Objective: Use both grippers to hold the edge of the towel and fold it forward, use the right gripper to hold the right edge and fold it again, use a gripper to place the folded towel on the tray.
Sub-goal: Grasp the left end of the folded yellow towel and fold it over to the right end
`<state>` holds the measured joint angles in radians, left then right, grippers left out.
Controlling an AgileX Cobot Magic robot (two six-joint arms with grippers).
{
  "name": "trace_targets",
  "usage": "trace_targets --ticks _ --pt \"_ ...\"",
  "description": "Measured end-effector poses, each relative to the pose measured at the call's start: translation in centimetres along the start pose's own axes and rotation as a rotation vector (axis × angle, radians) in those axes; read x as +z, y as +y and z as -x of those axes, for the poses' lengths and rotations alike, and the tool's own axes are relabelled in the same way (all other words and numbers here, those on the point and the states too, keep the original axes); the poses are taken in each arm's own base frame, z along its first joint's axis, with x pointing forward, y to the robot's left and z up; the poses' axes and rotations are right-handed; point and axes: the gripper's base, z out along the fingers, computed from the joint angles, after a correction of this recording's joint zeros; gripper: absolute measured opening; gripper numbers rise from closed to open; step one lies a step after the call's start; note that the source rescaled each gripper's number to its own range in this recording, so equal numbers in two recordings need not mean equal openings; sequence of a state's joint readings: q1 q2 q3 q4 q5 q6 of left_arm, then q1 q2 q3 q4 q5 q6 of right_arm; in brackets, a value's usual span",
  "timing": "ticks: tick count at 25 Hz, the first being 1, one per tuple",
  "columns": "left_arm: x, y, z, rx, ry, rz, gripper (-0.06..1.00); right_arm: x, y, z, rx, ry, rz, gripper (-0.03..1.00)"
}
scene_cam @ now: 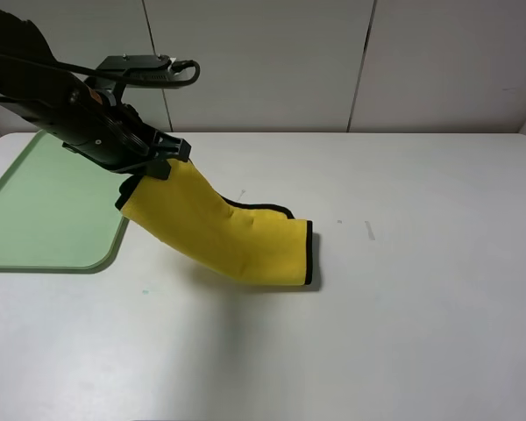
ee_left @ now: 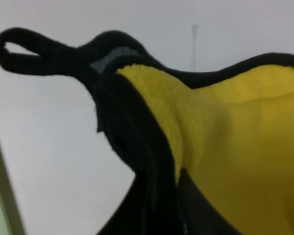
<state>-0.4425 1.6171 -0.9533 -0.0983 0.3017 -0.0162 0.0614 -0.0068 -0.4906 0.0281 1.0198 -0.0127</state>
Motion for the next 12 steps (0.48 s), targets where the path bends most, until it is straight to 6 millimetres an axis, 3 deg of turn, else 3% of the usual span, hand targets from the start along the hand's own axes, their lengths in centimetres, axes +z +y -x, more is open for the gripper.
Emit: trace_targets --ticks 6,12 --pt "0.0 -0.5 0.1 -0.003 -0.021 -0.008 0.05 0.0 0.0 0.0 0.0 0.0 0.0 1.0" --pt "0.0 -2.8 0.1 0.049 -0.061 -0.048 0.05 0.0 0.0 0.0 0.0 0.0 0.0 1.0"
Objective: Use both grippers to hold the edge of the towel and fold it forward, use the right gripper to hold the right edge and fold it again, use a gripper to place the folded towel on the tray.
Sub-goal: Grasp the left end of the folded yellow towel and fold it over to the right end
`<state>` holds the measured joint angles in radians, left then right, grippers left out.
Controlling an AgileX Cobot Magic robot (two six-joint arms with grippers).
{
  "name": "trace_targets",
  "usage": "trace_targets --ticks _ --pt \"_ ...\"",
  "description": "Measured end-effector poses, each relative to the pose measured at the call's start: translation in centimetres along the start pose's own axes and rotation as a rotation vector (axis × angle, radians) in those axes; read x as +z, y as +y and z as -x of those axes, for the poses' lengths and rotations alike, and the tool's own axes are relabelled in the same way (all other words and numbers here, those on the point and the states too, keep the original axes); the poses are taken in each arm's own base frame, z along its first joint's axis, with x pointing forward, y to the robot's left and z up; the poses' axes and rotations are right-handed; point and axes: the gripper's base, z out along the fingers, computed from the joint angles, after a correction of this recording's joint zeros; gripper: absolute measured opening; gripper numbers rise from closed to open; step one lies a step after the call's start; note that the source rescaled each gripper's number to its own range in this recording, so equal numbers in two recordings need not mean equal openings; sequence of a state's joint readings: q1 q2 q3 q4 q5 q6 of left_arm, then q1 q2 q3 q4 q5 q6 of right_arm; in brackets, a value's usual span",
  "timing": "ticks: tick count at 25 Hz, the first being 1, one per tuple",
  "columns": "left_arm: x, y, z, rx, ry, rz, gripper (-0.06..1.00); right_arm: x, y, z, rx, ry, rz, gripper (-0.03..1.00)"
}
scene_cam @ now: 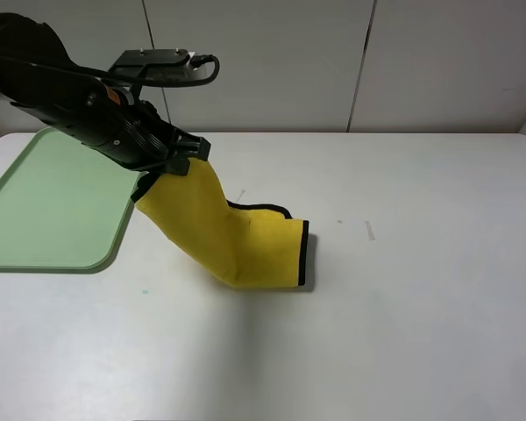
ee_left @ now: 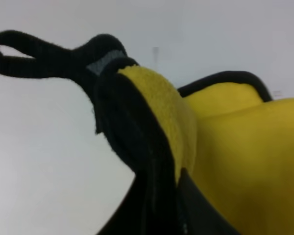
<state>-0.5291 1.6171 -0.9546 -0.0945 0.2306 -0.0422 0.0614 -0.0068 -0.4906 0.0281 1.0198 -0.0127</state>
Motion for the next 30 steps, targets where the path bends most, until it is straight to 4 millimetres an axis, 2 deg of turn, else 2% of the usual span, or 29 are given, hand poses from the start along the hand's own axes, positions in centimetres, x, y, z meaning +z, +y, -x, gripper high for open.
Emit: trace_targets --ticks 10,23,30 --pt "0.2 -3.7 -0.3 0.043 -0.042 -0.071 0.05 0.0 0.0 0.0 0.0 0.0 0.0 1.0" --pt "6.0 -6.8 -2.5 0.114 0.006 -0.103 0.05 0.0 0.0 0.0 0.0 0.0 0.0 1.0" --pt "8.1 -7.8 -2.9 0.133 0.025 -0.109 0.05 0.0 0.0 0.0 0.0 0.0 0.0 1.0"
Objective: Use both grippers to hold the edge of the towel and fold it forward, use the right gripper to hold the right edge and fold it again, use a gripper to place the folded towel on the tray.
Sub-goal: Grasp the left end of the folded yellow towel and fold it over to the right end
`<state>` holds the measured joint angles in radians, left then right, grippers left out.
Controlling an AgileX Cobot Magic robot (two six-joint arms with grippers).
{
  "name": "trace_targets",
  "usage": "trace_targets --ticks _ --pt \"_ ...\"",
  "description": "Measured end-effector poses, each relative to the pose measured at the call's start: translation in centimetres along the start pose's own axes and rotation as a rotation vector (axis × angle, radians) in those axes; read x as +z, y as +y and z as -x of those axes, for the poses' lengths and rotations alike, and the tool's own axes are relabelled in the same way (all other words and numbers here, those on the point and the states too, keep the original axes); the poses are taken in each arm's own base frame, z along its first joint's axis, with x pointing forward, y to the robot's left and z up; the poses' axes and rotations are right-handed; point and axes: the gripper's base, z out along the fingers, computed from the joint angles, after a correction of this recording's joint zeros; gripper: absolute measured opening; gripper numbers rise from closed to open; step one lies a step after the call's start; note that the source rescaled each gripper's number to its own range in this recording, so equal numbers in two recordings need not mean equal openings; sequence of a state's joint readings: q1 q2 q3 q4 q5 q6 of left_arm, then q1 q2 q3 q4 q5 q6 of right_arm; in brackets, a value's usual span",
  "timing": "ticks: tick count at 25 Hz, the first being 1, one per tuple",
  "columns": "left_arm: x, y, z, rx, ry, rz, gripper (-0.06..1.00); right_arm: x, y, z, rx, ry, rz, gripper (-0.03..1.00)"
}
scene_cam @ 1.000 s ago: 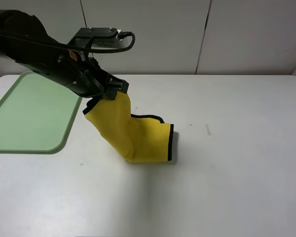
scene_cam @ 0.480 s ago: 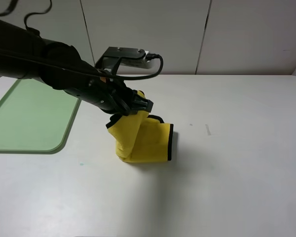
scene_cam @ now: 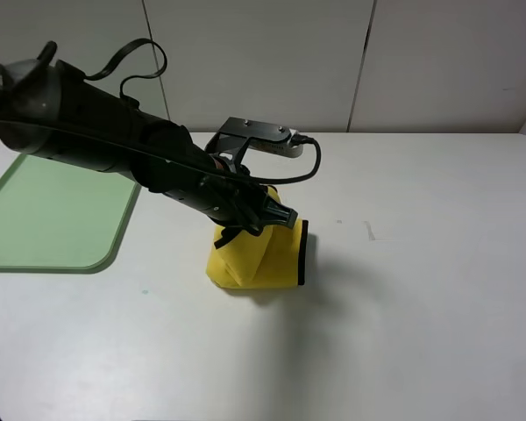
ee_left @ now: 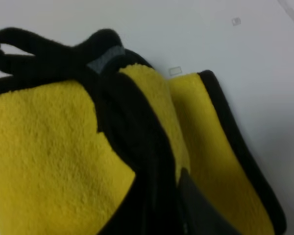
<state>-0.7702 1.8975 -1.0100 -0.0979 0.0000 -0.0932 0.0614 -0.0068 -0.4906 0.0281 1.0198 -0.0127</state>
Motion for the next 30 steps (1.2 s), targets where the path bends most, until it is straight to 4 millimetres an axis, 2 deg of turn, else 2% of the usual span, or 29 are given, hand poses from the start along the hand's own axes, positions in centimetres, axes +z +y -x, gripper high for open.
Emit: trace_targets --ticks 10,12,14,16,18,19,22,30 --pt "0.46 -0.55 0.31 0.01 -0.05 -0.013 0.05 0.0 0.0 0.0 0.0 0.0 0.0 1.0" --pt "0.46 -0.56 0.35 0.01 -0.054 -0.013 0.09 0.0 0.0 0.0 0.0 0.0 0.0 1.0" --pt "0.46 -0.56 0.35 0.028 -0.054 -0.012 0.21 0.0 0.0 0.0 0.0 0.0 0.0 1.0" --pt "0.46 -0.55 0.35 0.093 -0.054 -0.01 0.45 0.0 0.0 0.0 0.0 0.0 0.0 1.0" --pt "0.46 -0.55 0.35 0.142 -0.054 -0.009 0.75 0.0 0.0 0.0 0.0 0.0 0.0 1.0" --pt "0.46 -0.55 0.35 0.152 -0.054 -0.008 0.85 0.0 0.0 0.0 0.0 0.0 0.0 1.0" --pt "0.46 -0.55 0.35 0.155 -0.054 -0.009 0.96 0.0 0.0 0.0 0.0 0.0 0.0 1.0" --pt "0.46 -0.55 0.35 0.156 -0.054 -0.009 1.0 0.0 0.0 0.0 0.0 0.0 0.0 1.0"
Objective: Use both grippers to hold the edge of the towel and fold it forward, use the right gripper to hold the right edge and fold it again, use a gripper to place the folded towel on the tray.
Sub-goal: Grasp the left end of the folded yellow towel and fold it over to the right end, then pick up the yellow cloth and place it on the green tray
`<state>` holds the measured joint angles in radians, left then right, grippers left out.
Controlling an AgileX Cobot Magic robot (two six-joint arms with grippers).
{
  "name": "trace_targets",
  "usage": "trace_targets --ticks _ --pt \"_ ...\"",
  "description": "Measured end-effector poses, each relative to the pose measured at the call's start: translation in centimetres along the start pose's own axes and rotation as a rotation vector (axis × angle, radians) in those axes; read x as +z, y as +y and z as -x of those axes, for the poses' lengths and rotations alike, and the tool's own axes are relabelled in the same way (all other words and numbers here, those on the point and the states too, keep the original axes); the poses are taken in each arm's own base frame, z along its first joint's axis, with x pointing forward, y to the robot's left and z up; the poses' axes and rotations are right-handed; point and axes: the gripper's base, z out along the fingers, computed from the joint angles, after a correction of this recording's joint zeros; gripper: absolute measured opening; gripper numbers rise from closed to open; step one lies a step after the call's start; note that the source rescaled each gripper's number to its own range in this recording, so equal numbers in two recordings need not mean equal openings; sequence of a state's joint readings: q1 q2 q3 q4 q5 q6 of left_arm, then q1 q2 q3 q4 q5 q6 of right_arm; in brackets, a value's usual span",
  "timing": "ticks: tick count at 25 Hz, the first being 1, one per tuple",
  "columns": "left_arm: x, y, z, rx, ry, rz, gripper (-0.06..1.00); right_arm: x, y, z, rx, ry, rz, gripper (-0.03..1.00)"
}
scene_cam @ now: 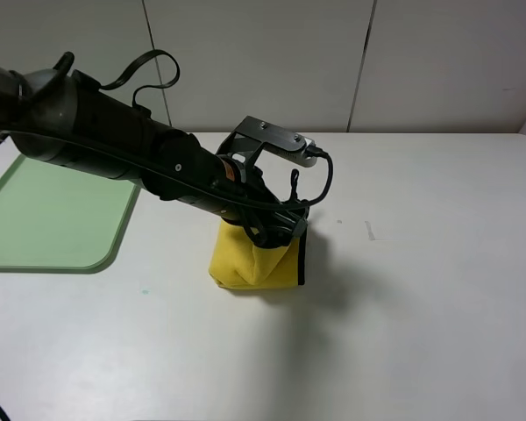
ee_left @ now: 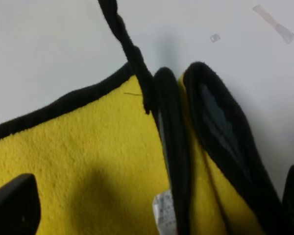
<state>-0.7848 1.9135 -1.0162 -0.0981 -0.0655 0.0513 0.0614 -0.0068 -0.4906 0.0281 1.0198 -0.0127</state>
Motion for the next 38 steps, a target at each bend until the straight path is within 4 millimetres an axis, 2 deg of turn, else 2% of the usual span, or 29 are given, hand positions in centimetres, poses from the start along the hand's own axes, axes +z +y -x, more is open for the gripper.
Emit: trace_targets --ticks 8,17,21,29,33,38 --pt "-0.1 0.0 0.1 0.0 -0.004 0.0 1.0 0.0 0.0 0.0 0.0 0.0 0.0 1.0" --pt "-2.3 -0.2 1.4 0.0 -0.054 -0.008 1.0 0.0 0.0 0.0 0.0 0.0 0.0 1.0" --pt "-3.9 -0.2 1.7 -0.089 -0.031 -0.018 1.0 0.0 0.0 0.0 0.0 0.0 0.0 1.0" --pt "-6.1 2.1 0.7 -0.333 0.16 0.02 1.0 0.0 0.0 0.0 0.0 0.0 0.0 1.0" --pt "-6.4 3.4 -0.1 -0.404 0.25 0.049 1.0 0.0 0.0 0.0 0.0 0.0 0.0 1.0" --pt "-6.2 3.9 -0.5 -0.437 0.277 0.077 1.0 0.0 0.0 0.0 0.0 0.0 0.0 1.0"
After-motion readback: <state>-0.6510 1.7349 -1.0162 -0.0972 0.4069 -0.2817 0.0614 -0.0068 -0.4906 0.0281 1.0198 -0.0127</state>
